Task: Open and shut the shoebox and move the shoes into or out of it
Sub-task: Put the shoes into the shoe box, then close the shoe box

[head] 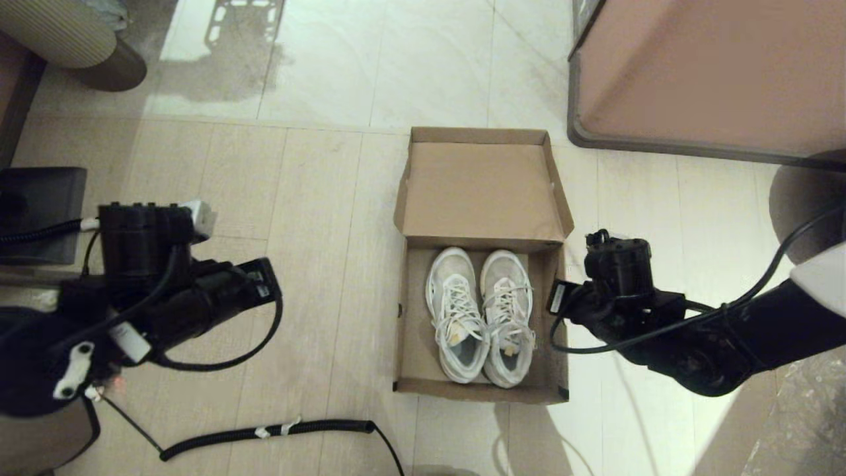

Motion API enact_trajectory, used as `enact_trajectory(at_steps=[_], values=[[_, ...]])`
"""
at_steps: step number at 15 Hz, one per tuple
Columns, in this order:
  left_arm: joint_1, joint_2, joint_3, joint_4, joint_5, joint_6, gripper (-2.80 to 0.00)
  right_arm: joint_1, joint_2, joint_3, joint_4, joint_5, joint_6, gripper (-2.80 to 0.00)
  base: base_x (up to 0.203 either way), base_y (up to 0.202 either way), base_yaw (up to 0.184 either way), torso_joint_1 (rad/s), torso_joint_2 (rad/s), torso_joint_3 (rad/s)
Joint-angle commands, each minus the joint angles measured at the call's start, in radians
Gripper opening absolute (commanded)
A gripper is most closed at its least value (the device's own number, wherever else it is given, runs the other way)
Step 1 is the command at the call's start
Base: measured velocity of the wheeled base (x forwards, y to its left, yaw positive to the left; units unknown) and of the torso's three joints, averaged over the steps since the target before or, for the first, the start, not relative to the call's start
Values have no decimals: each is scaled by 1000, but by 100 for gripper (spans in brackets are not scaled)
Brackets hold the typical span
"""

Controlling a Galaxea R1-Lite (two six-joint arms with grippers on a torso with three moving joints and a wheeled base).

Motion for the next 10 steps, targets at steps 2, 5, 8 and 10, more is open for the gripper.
enact_trajectory(at_steps=[2, 5, 8, 10], values=[[-24, 237, -190, -30, -40, -60, -280, -190, -80, -95, 144, 259, 1, -280, 0, 0, 0, 0, 0, 0], [-26, 446, -421, -65, -110, -119, -280, -337, -12, -306, 272, 450, 15, -280, 0, 0, 0, 0, 0, 0], [-25, 656, -694, -132, -134, -151, -280, -418, 167, -529, 313, 532, 122, -280, 0, 0, 0, 0, 0, 0], [-25, 766, -885, -151, -136, -184, -280, -436, 262, -686, 388, 599, 247, -280, 0, 0, 0, 0, 0, 0]])
